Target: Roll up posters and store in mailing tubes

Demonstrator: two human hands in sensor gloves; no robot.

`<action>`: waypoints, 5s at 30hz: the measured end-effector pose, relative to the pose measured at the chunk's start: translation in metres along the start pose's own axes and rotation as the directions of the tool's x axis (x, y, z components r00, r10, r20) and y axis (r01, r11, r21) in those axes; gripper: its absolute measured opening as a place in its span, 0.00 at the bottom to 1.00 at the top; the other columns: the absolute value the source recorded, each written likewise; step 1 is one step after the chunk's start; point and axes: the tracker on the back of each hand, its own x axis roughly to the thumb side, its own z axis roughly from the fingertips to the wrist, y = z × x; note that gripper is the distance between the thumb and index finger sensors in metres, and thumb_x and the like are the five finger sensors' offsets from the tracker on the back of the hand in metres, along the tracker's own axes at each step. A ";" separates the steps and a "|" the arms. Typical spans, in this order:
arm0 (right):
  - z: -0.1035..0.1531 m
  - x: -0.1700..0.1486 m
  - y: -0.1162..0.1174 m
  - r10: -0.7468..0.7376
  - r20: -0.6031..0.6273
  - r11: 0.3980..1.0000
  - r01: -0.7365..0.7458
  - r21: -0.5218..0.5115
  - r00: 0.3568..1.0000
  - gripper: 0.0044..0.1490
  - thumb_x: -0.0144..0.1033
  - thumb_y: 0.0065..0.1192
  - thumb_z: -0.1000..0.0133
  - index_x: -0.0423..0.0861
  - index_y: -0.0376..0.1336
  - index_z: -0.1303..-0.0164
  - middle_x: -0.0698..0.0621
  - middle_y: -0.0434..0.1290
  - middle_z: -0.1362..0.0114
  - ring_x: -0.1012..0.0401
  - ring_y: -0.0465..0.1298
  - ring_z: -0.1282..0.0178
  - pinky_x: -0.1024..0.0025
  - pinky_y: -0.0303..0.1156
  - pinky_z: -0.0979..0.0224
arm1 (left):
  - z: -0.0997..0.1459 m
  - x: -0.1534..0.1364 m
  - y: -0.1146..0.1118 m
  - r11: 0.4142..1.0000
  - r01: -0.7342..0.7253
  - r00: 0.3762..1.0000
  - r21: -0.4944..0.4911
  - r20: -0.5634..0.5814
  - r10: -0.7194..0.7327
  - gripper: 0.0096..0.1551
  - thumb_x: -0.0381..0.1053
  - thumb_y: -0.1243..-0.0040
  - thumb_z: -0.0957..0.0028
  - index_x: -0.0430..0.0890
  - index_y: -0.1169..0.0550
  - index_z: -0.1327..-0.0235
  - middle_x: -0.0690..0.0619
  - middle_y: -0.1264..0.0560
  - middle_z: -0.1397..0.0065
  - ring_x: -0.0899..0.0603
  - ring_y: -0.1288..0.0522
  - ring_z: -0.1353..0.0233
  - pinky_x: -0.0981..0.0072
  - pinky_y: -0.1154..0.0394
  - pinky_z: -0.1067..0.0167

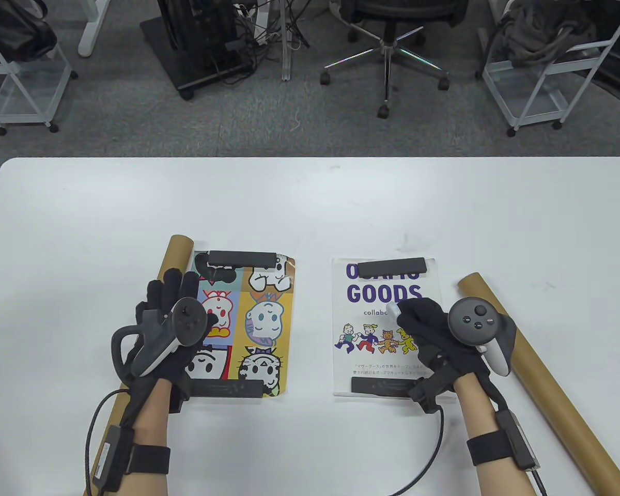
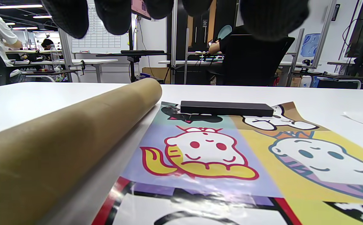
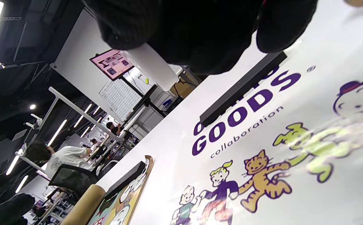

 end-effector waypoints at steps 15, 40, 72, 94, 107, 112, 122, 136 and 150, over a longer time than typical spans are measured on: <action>0.021 -0.013 -0.017 0.623 -0.287 0.763 -0.646 0.019 0.727 0.23 0.36 0.59 0.43 0.44 0.66 0.38 0.41 0.72 0.33 0.44 0.76 0.40 0.33 0.64 0.27 | -0.001 -0.003 -0.004 0.999 -0.032 0.999 -0.039 -0.004 0.032 0.49 0.67 0.53 0.41 0.55 0.53 0.10 0.47 0.57 0.05 0.29 0.49 0.09 0.31 0.43 0.17; 0.010 -0.042 0.022 0.917 -0.232 0.387 -0.868 0.312 0.326 0.24 0.40 0.64 0.47 0.48 0.67 0.41 0.47 0.73 0.37 0.47 0.76 0.42 0.36 0.64 0.25 | -0.002 -0.009 0.000 0.998 -0.060 0.998 -0.032 -0.009 0.060 0.48 0.68 0.52 0.42 0.56 0.51 0.10 0.47 0.56 0.05 0.28 0.49 0.10 0.32 0.43 0.17; -0.006 -0.013 -0.007 0.406 0.004 0.914 -0.406 0.017 0.914 0.34 0.44 0.54 0.42 0.43 0.60 0.26 0.38 0.67 0.21 0.38 0.71 0.26 0.31 0.62 0.26 | -0.002 -0.005 -0.003 0.996 -0.063 0.998 -0.057 0.007 0.064 0.46 0.68 0.53 0.42 0.57 0.49 0.10 0.50 0.52 0.05 0.31 0.46 0.09 0.32 0.41 0.18; -0.002 -0.025 -0.010 0.365 -0.025 0.931 -0.364 0.028 0.931 0.34 0.44 0.54 0.42 0.43 0.61 0.27 0.38 0.67 0.22 0.38 0.71 0.27 0.31 0.62 0.26 | -0.002 -0.001 -0.004 0.998 -0.033 0.999 -0.051 0.008 0.033 0.46 0.68 0.53 0.42 0.57 0.49 0.10 0.49 0.52 0.05 0.31 0.46 0.09 0.32 0.41 0.18; -0.004 -0.023 -0.007 0.358 -0.016 0.933 -0.357 0.047 0.934 0.33 0.44 0.54 0.42 0.43 0.61 0.27 0.38 0.68 0.22 0.38 0.71 0.27 0.31 0.62 0.26 | -0.004 0.000 -0.004 0.998 -0.014 1.000 -0.060 0.009 0.014 0.46 0.68 0.53 0.42 0.57 0.48 0.10 0.49 0.52 0.05 0.31 0.46 0.09 0.32 0.42 0.18; -0.005 -0.023 -0.007 0.349 -0.010 0.936 -0.348 0.048 0.937 0.33 0.44 0.54 0.42 0.43 0.61 0.27 0.38 0.68 0.22 0.38 0.71 0.27 0.31 0.62 0.26 | -0.003 -0.002 -0.002 0.998 -0.009 1.000 -0.061 -0.006 0.009 0.46 0.68 0.53 0.42 0.57 0.48 0.10 0.49 0.52 0.05 0.30 0.45 0.09 0.31 0.42 0.18; -0.005 -0.024 -0.008 0.318 -0.007 0.947 -0.318 0.049 0.948 0.33 0.44 0.54 0.42 0.43 0.61 0.27 0.38 0.68 0.22 0.38 0.71 0.27 0.30 0.62 0.27 | -0.010 0.018 0.005 0.997 -0.011 0.999 -0.074 0.040 0.014 0.48 0.68 0.51 0.42 0.57 0.50 0.10 0.49 0.52 0.05 0.30 0.46 0.09 0.31 0.42 0.17; -0.007 -0.028 -0.010 0.295 -0.012 0.953 -0.294 0.077 0.955 0.33 0.44 0.54 0.42 0.43 0.62 0.28 0.38 0.68 0.22 0.38 0.71 0.27 0.30 0.62 0.26 | -0.110 0.063 0.006 0.972 0.208 0.978 -0.112 0.056 -0.203 0.47 0.57 0.34 0.48 0.63 0.42 0.16 0.58 0.42 0.08 0.44 0.38 0.09 0.41 0.38 0.15; -0.007 -0.028 -0.009 0.300 -0.016 0.951 -0.297 0.091 0.954 0.33 0.45 0.54 0.42 0.43 0.62 0.28 0.38 0.68 0.22 0.38 0.71 0.27 0.30 0.62 0.26 | -0.167 0.083 -0.045 0.943 0.306 0.952 -0.129 0.039 -0.303 0.36 0.54 0.35 0.47 0.69 0.33 0.24 0.65 0.34 0.14 0.51 0.29 0.14 0.46 0.36 0.14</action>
